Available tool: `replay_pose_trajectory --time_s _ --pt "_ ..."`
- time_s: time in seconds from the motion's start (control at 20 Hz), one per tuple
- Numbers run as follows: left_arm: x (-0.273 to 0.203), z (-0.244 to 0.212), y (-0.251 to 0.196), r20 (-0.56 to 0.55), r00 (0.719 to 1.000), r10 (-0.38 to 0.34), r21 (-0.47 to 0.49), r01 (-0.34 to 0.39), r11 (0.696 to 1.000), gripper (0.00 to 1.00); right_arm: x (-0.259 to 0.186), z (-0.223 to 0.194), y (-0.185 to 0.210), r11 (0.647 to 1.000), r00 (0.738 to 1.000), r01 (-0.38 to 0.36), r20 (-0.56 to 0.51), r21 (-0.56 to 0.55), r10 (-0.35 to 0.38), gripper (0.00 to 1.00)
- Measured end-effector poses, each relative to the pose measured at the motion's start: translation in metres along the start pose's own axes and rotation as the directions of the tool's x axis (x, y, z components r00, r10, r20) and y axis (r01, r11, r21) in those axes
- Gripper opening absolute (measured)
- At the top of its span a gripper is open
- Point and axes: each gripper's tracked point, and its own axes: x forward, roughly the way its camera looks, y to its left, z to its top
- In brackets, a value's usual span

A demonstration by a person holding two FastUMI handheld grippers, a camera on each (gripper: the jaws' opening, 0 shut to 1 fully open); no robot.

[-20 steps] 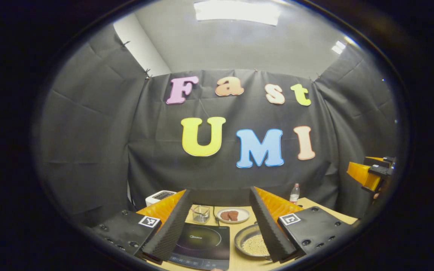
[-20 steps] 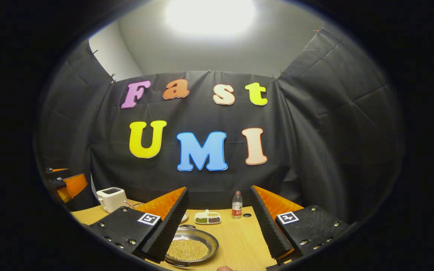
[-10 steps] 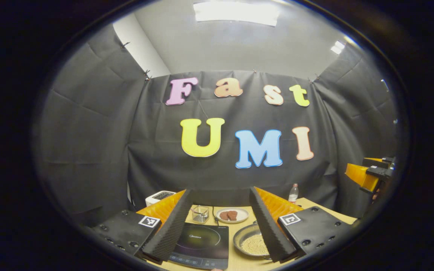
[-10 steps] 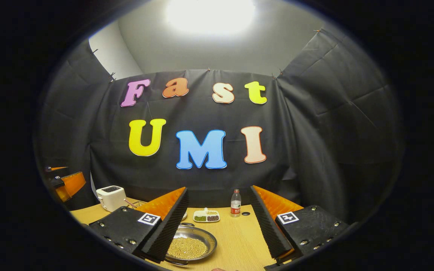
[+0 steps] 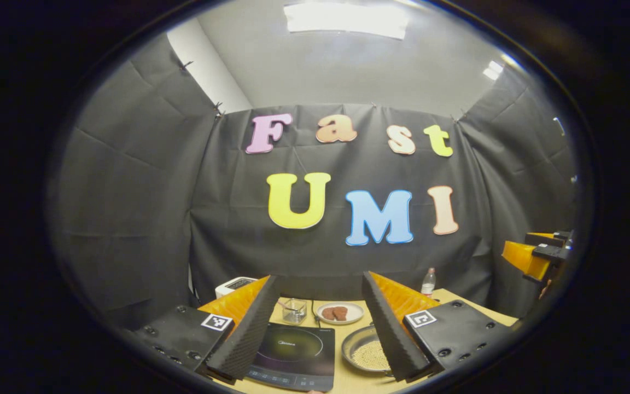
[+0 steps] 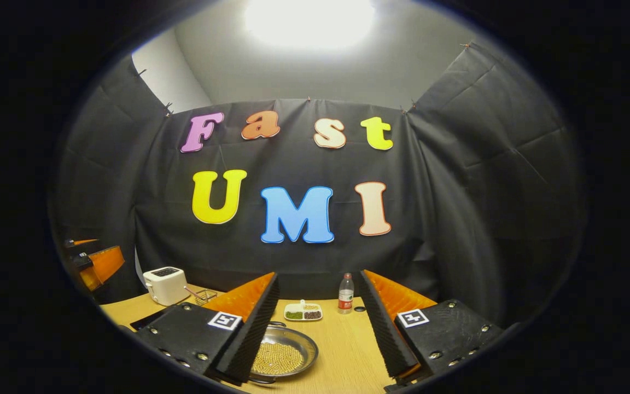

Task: First push the handle of the pot to place it horizontally, then grasp the pot with both hands and set it on the induction cooktop.

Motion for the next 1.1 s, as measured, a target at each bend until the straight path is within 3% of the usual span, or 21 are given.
replay_pose_trajectory --time_s 0.1,0.3,0.35,0.5,0.55,0.6,0.65,0.7,0.75,1.1 --pt "-0.001 -0.002 0.002 -0.003 1.0 0.005 0.0 -0.005 1.0 1.0 -0.003 -0.003 0.006 1.0 1.0 -0.015 -0.008 -0.008 0.015 0.52" --pt "-0.005 -0.003 0.009 -0.007 1.0 0.011 -0.004 -0.011 1.0 1.0 0.004 -0.015 0.018 0.998 0.997 -0.055 -0.044 0.004 0.055 0.52" --pt "-0.006 -0.002 0.012 -0.007 1.0 0.014 -0.004 -0.014 1.0 1.0 -0.001 -0.014 0.027 0.997 0.996 -0.073 -0.059 0.011 0.073 0.35" --pt "-0.004 -0.003 0.02 -0.004 1.0 0.024 0.001 -0.024 1.0 1.0 0.001 -0.023 0.023 0.999 0.996 -0.047 -0.079 0.028 0.049 0.27" --pt "-0.005 -0.001 0.023 -0.003 1.0 0.027 0.003 -0.027 1.0 1.0 0.009 -0.02 0.018 0.999 0.997 -0.031 -0.075 0.036 0.034 0.07" --pt "-0.005 -0.002 0.027 -0.002 1.0 0.031 0.005 -0.031 1.0 1.0 0.008 -0.022 0.023 0.998 0.996 -0.044 -0.079 0.053 0.048 0.01" --pt "-0.004 -0.001 0.031 -0.001 0.999 0.034 0.004 -0.034 0.999 1.0 0.005 -0.026 0.032 0.997 0.994 -0.056 -0.089 0.06 0.061 0.07" --pt "-0.003 -0.002 0.034 -0.002 0.999 0.036 0.003 -0.036 0.999 1.0 0.002 -0.03 0.036 0.995 0.993 -0.064 -0.099 0.073 0.071 0.07" --pt "-0.002 -0.003 0.037 -0.004 0.999 0.036 0.002 -0.036 0.999 1.0 0.007 -0.031 0.045 0.99 0.987 -0.106 -0.111 0.092 0.116 0.0" --pt "0.002 -0.009 0.073 -0.009 0.999 0.038 0.003 -0.038 0.999 0.99 0.017 -0.06 0.073 0.983 0.966 -0.11 -0.214 0.149 0.141 0.0"
